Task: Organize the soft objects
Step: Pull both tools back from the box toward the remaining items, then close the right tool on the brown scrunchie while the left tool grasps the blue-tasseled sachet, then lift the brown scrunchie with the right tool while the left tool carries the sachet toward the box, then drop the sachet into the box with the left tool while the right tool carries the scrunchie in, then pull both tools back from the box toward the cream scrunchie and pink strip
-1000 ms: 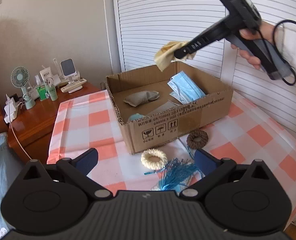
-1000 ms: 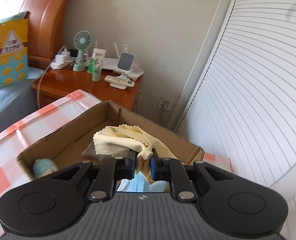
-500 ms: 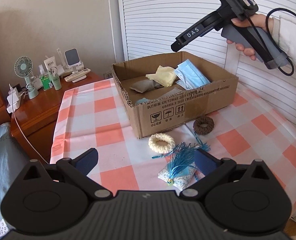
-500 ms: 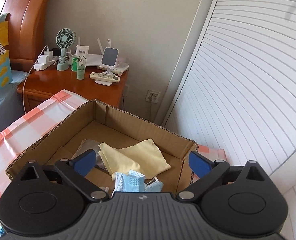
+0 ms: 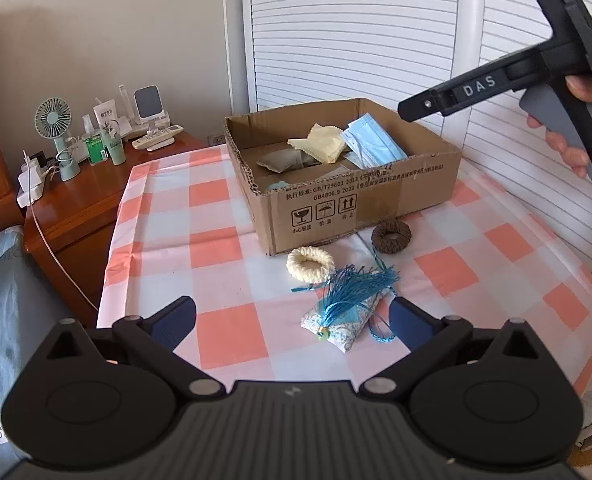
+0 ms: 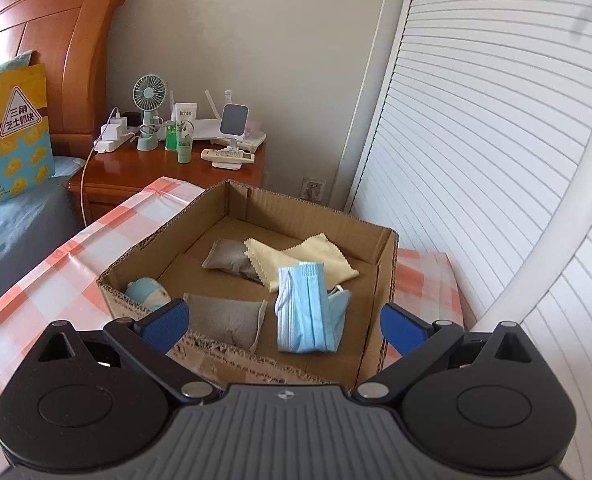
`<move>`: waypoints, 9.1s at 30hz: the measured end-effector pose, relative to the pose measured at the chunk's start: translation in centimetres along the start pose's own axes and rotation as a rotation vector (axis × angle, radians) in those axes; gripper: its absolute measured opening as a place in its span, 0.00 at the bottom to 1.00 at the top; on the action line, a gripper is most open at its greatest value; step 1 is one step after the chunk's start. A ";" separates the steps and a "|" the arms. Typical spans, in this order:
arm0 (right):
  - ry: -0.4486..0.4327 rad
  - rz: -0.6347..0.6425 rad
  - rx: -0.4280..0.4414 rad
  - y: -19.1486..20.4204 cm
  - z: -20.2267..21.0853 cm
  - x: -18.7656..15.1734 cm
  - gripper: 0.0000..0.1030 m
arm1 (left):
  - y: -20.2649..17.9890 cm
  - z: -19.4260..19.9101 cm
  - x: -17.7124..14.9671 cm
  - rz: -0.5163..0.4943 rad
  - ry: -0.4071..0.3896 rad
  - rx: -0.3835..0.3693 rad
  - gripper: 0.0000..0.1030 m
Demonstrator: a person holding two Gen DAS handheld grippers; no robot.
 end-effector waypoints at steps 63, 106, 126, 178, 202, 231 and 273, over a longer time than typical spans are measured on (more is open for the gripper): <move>0.156 -0.213 -0.066 0.5 -6.1 -13.3 1.00 | -3.9 -7.4 -1.5 -0.112 0.097 -0.251 0.30; 0.112 -0.151 0.017 3.3 -7.2 -10.6 0.43 | -4.5 -4.3 -5.3 -0.161 0.138 -0.317 0.38; 0.102 -0.081 0.045 3.2 -1.6 -11.6 0.40 | -4.9 -1.9 -4.2 -0.199 0.151 -0.315 0.34; -0.062 0.030 0.028 -1.3 2.4 -2.1 0.40 | -0.2 -3.6 5.5 -0.006 -0.043 -0.041 0.99; -0.032 -0.119 0.002 -0.8 0.2 -2.4 1.00 | 0.2 -0.1 -0.2 0.049 -0.015 -0.009 0.99; 0.125 -0.177 0.069 11.5 -8.9 -8.1 1.00 | 4.3 -0.9 -2.7 0.091 0.009 0.129 0.99; 0.150 -0.195 -0.023 3.7 -4.5 -14.1 1.00 | -0.5 -4.6 -2.3 -0.026 0.106 0.072 0.99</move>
Point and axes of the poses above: each gripper's, at about its wrist camera, not at the fingertips, and z roughly against the way its jaws point, y to its left, x to its top, the point moved 9 cm from there along -z, roughly the way its jaws point, and after that the axes turned 2 degrees about z, right-handed, at the moved point
